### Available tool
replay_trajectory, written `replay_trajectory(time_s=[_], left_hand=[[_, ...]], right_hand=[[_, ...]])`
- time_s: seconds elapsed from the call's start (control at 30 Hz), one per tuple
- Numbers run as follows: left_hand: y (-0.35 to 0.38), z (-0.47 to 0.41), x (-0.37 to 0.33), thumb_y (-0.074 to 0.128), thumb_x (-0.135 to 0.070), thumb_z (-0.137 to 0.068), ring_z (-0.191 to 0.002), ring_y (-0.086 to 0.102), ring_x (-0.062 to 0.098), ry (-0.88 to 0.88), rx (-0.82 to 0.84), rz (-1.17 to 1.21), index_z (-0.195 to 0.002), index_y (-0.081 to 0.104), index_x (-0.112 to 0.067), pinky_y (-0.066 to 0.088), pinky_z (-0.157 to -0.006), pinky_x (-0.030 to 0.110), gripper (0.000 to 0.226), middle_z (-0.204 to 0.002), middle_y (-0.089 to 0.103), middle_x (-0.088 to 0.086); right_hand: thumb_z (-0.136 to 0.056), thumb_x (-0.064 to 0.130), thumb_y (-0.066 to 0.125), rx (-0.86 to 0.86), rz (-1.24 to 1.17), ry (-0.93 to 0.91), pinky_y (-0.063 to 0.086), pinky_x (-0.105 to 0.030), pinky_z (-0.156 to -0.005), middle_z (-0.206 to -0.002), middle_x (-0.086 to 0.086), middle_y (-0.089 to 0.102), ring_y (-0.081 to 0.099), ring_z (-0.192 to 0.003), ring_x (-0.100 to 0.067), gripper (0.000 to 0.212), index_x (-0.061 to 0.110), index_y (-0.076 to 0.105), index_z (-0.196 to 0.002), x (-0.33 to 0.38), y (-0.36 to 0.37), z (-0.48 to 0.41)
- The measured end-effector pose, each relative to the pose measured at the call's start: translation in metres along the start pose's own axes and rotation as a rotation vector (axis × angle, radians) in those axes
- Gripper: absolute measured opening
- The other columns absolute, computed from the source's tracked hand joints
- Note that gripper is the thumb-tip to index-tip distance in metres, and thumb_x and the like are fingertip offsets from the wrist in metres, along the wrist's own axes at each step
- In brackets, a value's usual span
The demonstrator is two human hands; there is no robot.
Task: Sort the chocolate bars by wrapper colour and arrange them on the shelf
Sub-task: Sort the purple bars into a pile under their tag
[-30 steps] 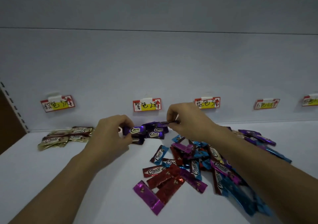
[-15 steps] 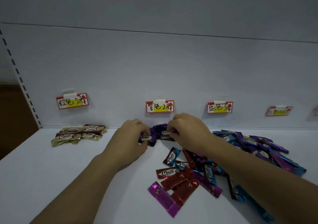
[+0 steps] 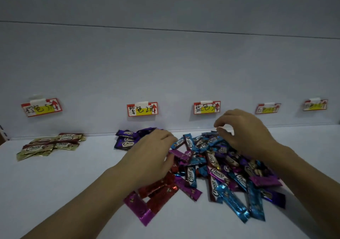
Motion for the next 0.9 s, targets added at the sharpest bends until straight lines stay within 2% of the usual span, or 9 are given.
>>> replay_trajectory(time_s=[0.07, 0.2, 0.33, 0.43, 0.5, 0.57, 0.67, 0.77, 0.9], left_hand=[[0.003, -0.011, -0.015, 0.05, -0.032, -0.1, -0.132, 0.041, 0.009, 0.025, 0.026, 0.011, -0.145, 0.048, -0.025, 0.036, -0.111, 0.027, 0.045, -0.144, 0.05, -0.009], [0.014, -0.04, -0.043, 0.051, -0.032, -0.099, -0.124, 0.05, 0.013, 0.061, 0.069, 0.039, -0.138, 0.054, -0.025, 0.044, -0.105, 0.032, 0.04, -0.135, 0.055, -0.007], [0.031, -0.063, -0.072, 0.052, -0.037, -0.098, -0.112, 0.05, 0.016, 0.095, 0.139, -0.027, -0.129, 0.062, -0.027, 0.048, -0.096, 0.041, 0.034, -0.121, 0.061, -0.004], [0.045, -0.079, -0.086, 0.051, -0.047, -0.097, -0.101, 0.055, 0.015, 0.064, 0.154, -0.025, -0.118, 0.065, -0.028, 0.052, -0.086, 0.042, 0.031, -0.107, 0.065, -0.004], [0.054, -0.086, -0.089, 0.051, -0.057, -0.096, -0.09, 0.059, 0.013, -0.007, 0.17, 0.035, -0.107, 0.065, -0.029, 0.056, -0.079, 0.041, 0.034, -0.097, 0.067, -0.006], [0.061, -0.091, -0.09, 0.055, -0.061, -0.093, -0.083, 0.06, 0.011, -0.067, 0.182, 0.057, -0.099, 0.064, -0.028, 0.057, -0.076, 0.039, 0.035, -0.091, 0.066, -0.007], [0.065, -0.097, -0.091, 0.065, -0.054, -0.09, -0.081, 0.06, 0.008, -0.119, 0.173, 0.112, -0.093, 0.063, -0.028, 0.056, -0.075, 0.033, 0.027, -0.089, 0.066, -0.009], [0.064, -0.099, -0.094, 0.069, -0.044, -0.091, -0.077, 0.058, 0.004, -0.125, 0.177, 0.152, -0.089, 0.061, -0.032, 0.05, -0.071, 0.025, 0.015, -0.087, 0.065, -0.011], [0.06, -0.096, -0.096, 0.07, -0.038, -0.089, -0.075, 0.056, 0.003, -0.11, 0.129, 0.165, -0.09, 0.06, -0.033, 0.049, -0.069, 0.022, 0.012, -0.084, 0.061, -0.015]], right_hand=[[-0.089, 0.019, 0.072, -0.088, -0.119, 0.079, 0.053, -0.033, -0.075, -0.091, 0.009, 0.07, 0.064, -0.086, -0.012, 0.012, 0.024, 0.074, -0.1, -0.026, -0.007, 0.013], [-0.089, 0.015, 0.07, 0.006, -0.279, 0.143, 0.05, -0.02, -0.073, -0.084, 0.016, 0.069, 0.062, -0.084, 0.002, 0.02, 0.034, 0.074, -0.095, -0.062, -0.013, 0.025], [-0.084, 0.008, 0.068, 0.241, -0.31, 0.098, 0.048, -0.024, -0.079, -0.097, 0.018, 0.065, 0.056, -0.095, -0.001, 0.041, 0.048, 0.069, -0.092, -0.065, -0.015, 0.028], [-0.08, 0.014, 0.07, 0.445, -0.269, 0.069, 0.041, -0.029, -0.088, -0.113, 0.012, 0.056, 0.045, -0.109, -0.009, 0.044, 0.05, 0.067, -0.105, -0.065, -0.01, 0.031], [-0.079, 0.019, 0.069, 0.517, -0.258, 0.059, 0.04, -0.038, -0.096, -0.118, 0.007, 0.052, 0.04, -0.116, -0.014, 0.047, 0.05, 0.064, -0.114, -0.064, -0.007, 0.033], [-0.078, 0.019, 0.071, 0.561, -0.249, 0.066, 0.041, -0.042, -0.098, -0.121, 0.006, 0.049, 0.037, -0.119, -0.017, 0.049, 0.049, 0.064, -0.116, -0.064, -0.007, 0.035], [-0.076, 0.017, 0.077, 0.572, -0.218, 0.102, 0.045, -0.041, -0.098, -0.124, 0.005, 0.048, 0.038, -0.119, -0.017, 0.047, 0.046, 0.065, -0.112, -0.066, -0.008, 0.037], [-0.074, 0.016, 0.079, 0.481, -0.217, 0.11, 0.046, -0.038, -0.094, -0.121, 0.006, 0.05, 0.041, -0.116, -0.016, 0.04, 0.046, 0.067, -0.098, -0.068, -0.009, 0.035], [-0.073, 0.019, 0.081, 0.457, -0.214, 0.128, 0.044, -0.036, -0.091, -0.116, 0.008, 0.053, 0.042, -0.111, -0.013, 0.033, 0.041, 0.067, -0.093, -0.07, -0.007, 0.036]])
Point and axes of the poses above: each hand's wrist, its own z-axis away from the middle knuckle, its own y-axis out of the palm, x = y × z, the point moved 3 cm from there along -z, towards the middle knuckle
